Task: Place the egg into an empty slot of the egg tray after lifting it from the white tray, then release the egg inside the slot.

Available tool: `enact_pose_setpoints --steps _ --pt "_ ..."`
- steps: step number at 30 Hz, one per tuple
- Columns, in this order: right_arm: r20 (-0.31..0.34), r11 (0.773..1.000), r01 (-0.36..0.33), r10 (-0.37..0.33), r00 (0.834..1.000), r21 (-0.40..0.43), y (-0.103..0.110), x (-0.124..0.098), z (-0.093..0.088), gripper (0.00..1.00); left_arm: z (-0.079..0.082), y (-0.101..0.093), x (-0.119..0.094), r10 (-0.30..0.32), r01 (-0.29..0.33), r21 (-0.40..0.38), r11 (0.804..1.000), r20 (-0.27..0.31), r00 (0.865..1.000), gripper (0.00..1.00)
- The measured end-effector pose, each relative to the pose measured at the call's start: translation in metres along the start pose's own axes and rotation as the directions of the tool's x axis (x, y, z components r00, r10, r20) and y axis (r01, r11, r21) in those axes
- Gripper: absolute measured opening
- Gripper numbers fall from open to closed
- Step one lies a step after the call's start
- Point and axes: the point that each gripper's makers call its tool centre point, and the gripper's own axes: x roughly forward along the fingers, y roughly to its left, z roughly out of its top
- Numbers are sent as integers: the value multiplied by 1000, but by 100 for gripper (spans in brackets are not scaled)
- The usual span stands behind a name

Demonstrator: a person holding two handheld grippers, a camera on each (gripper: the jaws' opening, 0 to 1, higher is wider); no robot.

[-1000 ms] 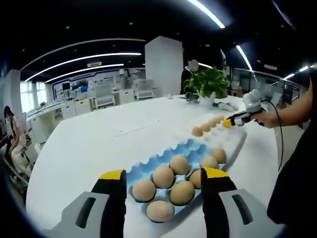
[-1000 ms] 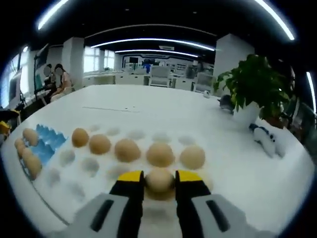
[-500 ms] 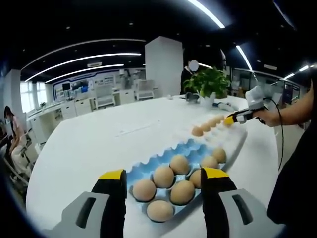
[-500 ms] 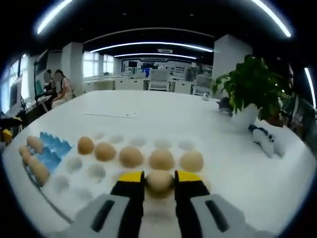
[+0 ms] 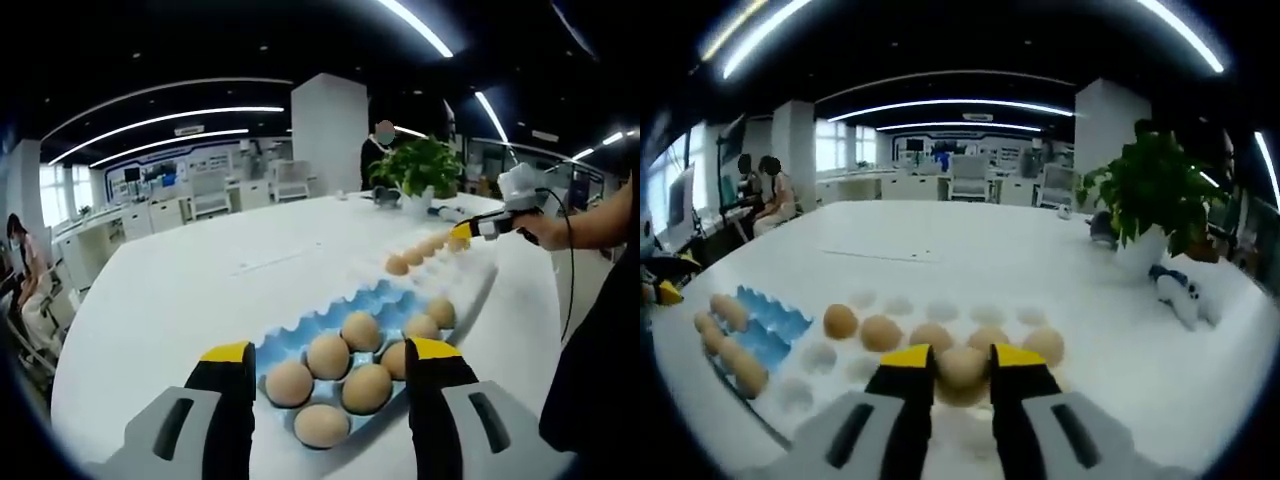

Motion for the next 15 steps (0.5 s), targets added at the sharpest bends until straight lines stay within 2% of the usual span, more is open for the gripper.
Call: enact_pose_setpoints --steps 3,4,5,6,7,8,9,10,12,13,15 --pt "-2 1000 -8 8 1000 11 2 2 -1 18 0 0 0 -1 1 0 1000 -1 1000 60" --pt "-8 1000 -5 5 1000 11 1 2 -2 14 0 0 0 -1 1 0 1000 0 1000 60" --pt "5 1000 -2 2 1000 14 0 1 0 0 0 -1 0 -2 2 -1 1000 3 1000 60" --pt "61 998 -28 25 998 52 3 2 14 0 1 -1 0 -3 3 -1 1000 4 1000 60" --pt "5 1000 -15 15 1000 24 -5 5 6 0 1 -1 0 -3 3 -1 1000 4 1000 60" --pt "-48 998 -43 45 998 36 9 6 -2 0 1 0 0 -2 2 -2 1000 5 1000 60" --pt "-26 1000 -6 6 1000 5 5 6 -1 0 1 0 0 -3 3 -6 1000 8 1000 60" --pt "-20 1000 -25 25 999 -7 4 7 -2 0 2 0 0 -4 5 -10 1000 11 1000 60" --pt "-5 1000 -3 3 1000 -1 -4 4 1 9 4 0 0 -2 2 -7 1000 14 1000 60" --pt "22 1000 -7 7 1000 9 -6 3 4 18 4 0 0 1 -1 -4 1000 14 1000 60" --pt "10 998 11 -12 1000 60 -15 -1 -1 25 5 0 0 1 -1 -5 1000 19 1000 60"
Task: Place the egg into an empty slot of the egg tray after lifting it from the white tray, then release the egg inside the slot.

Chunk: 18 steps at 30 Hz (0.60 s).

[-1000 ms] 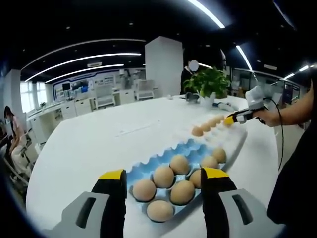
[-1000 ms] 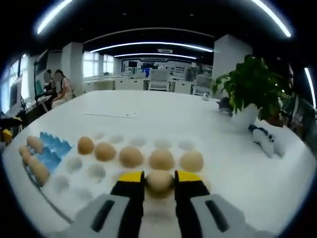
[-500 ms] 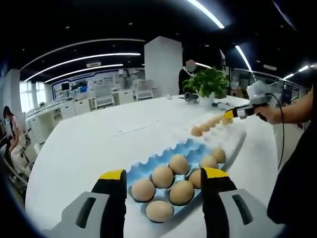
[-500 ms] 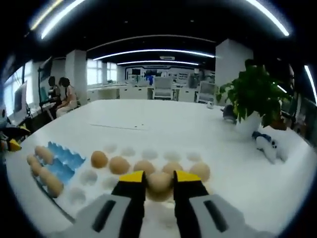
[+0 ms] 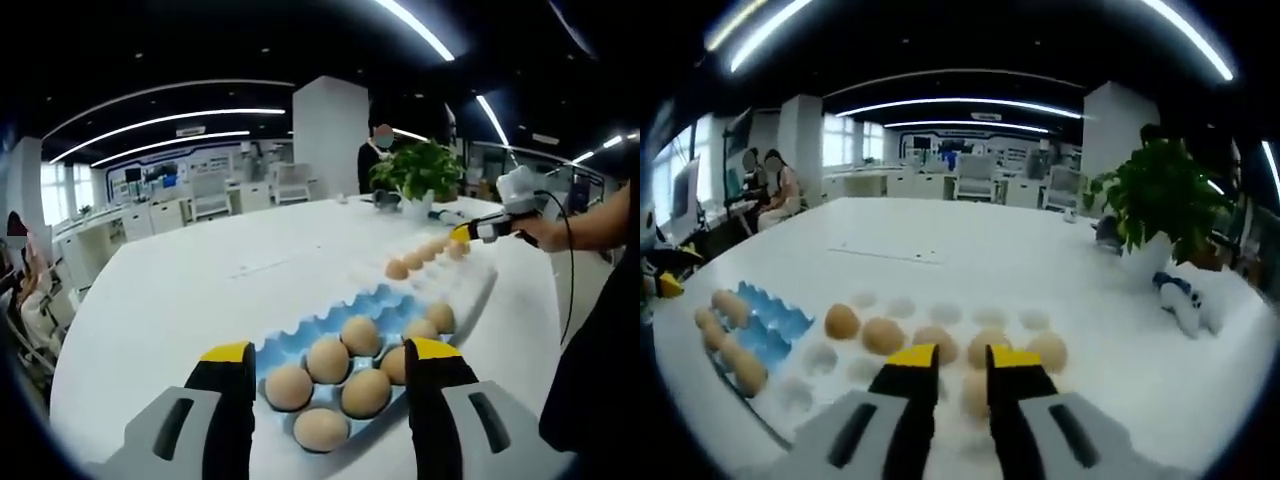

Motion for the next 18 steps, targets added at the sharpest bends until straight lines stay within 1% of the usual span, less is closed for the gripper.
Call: enact_pose_setpoints --steps 1,2,3,4,5,6,7,8,9,10,12,13,14,15,16,17,18 --pt "-9 1000 -8 8 1000 25 -4 1 -4 27 0 0 0 0 0 -2 1000 -1 1000 60" --pt "-48 999 -2 4 999 47 -8 0 -13 27 -1 0 0 0 0 -2 1000 -5 1000 60" --pt "-95 999 38 -37 995 9 -18 -3 -23 27 -2 1 0 2 -2 3 1000 -6 1000 60" --pt "-87 999 36 -37 996 -8 -19 -3 -24 26 -2 1 0 3 -3 1 1000 -7 1000 60" --pt "-87 999 44 -45 995 -3 -20 -4 -27 26 -2 2 -1 8 -8 -5 1000 -6 1000 60" --pt "-84 999 37 -38 996 -14 -19 -3 -28 26 -3 2 -1 8 -8 -7 1000 -8 1000 60" --pt "-93 999 20 -24 995 -45 -16 -2 -29 26 -3 2 -1 9 -9 -6 1000 -10 1000 60" --pt "-104 997 26 -33 994 -67 -14 0 -30 26 -4 2 -1 9 -9 -2 1000 -13 1000 60" --pt "-105 997 18 -25 994 -74 -13 3 -30 27 -4 1 -1 6 -6 -3 1000 -14 1000 60" --pt "-113 998 15 -22 993 -63 -12 8 -32 30 -4 1 -1 4 -4 -3 1000 -15 1000 59" --pt "-148 993 -11 -7 989 -121 -11 14 -37 35 -4 0 -1 4 -4 1 1000 -17 1000 59" --pt "-158 991 -20 0 987 -129 -11 17 -40 37 -3 0 -1 4 -4 2 1000 -17 1000 59" --pt "-158 983 -33 5 987 -178 -12 20 -40 37 -3 1 -1 6 -6 2 1000 -15 1000 59" --pt "-169 962 -47 1 986 -269 -14 21 -40 36 -3 1 -1 7 -7 1 1000 -15 1000 59" --pt "-178 956 -48 -4 984 -288 -15 21 -41 37 -3 2 -1 10 -10 0 1000 -14 1000 59" --pt "-176 966 -55 10 984 -252 -12 23 -40 37 -3 3 -2 13 -13 -3 1000 -13 1000 59" --pt "-176 965 -67 22 984 -252 -14 23 -39 37 -3 3 -2 14 -14 -3 1000 -15 1000 59"
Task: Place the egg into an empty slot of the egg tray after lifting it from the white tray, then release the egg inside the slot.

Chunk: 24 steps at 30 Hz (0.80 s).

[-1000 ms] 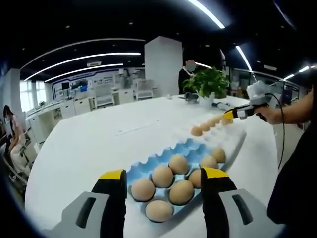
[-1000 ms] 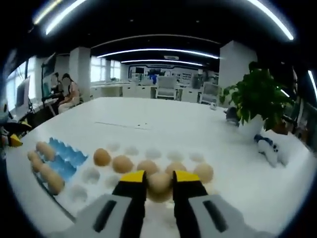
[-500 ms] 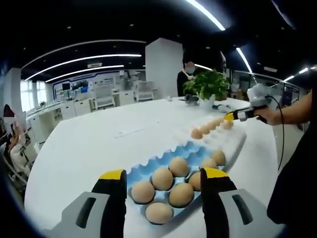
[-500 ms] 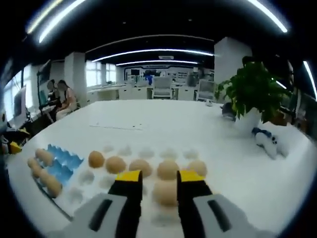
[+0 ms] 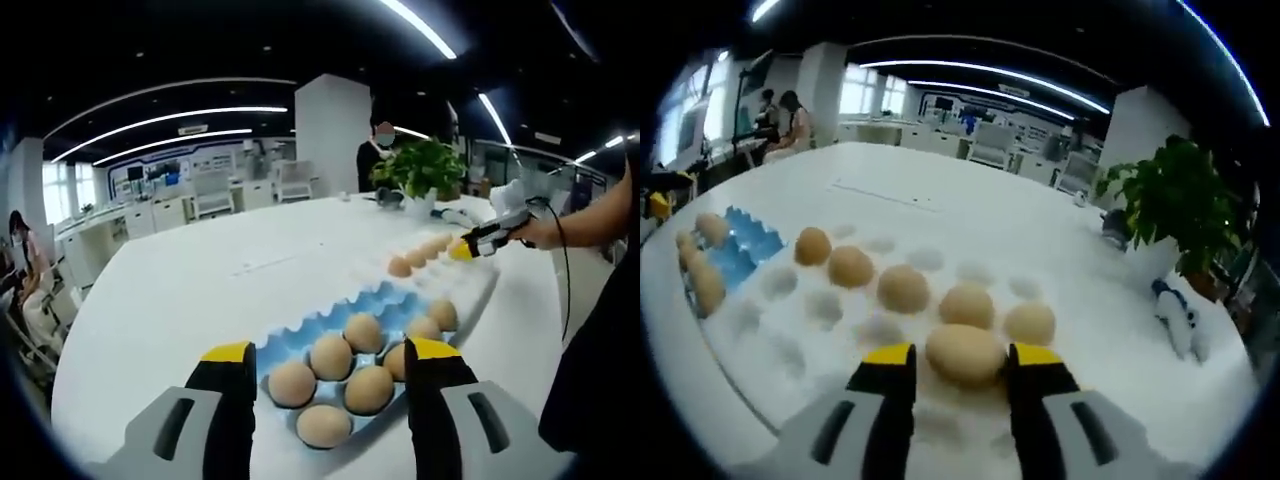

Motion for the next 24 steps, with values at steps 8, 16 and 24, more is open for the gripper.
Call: enact_pose_setpoints --steps 8,16,24 --pt "-49 999 -31 29 998 -30 2 -2 -2 33 -2 0 -1 1 -1 -4 1000 -3 1000 57" --pt "-46 995 -105 104 993 -2 3 -1 -1 33 0 -3 0 -8 8 2 1000 0 1000 55" --pt "13 992 -83 82 997 90 6 -19 14 32 0 0 -1 1 -1 -1 1000 2 1000 55"
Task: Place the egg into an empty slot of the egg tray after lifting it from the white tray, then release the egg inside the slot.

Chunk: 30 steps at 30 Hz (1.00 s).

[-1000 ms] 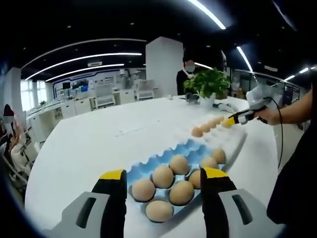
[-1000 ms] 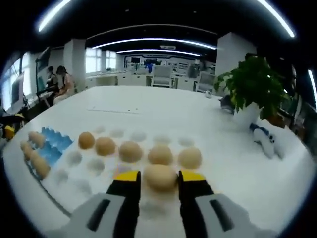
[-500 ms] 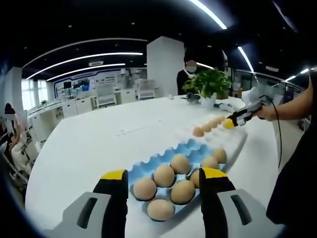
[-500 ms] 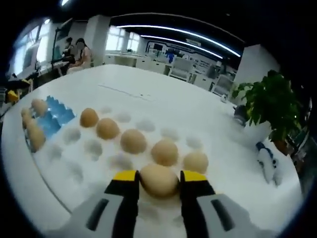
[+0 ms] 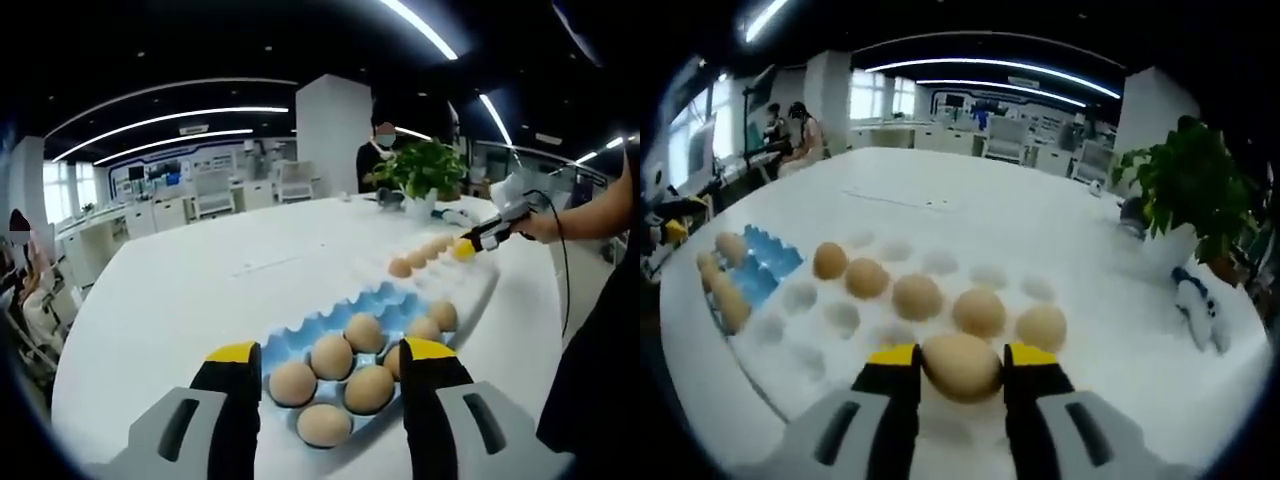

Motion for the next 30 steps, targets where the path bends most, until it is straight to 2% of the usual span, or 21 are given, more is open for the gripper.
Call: enact_pose_setpoints --steps 3,10,20,30 --pt "12 1000 2 -2 1000 -27 2 0 4 32 0 0 0 -3 3 0 1000 1 1000 55" --pt "9 999 -31 31 999 -18 14 -1 5 32 1 1 1 -3 3 6 1000 3 1000 57" --pt "52 992 -110 113 992 -57 56 0 30 32 2 0 1 -7 7 6 1000 9 1000 57" --pt "81 973 -207 215 973 -102 101 4 49 32 3 2 0 0 0 4 1000 11 1000 59"
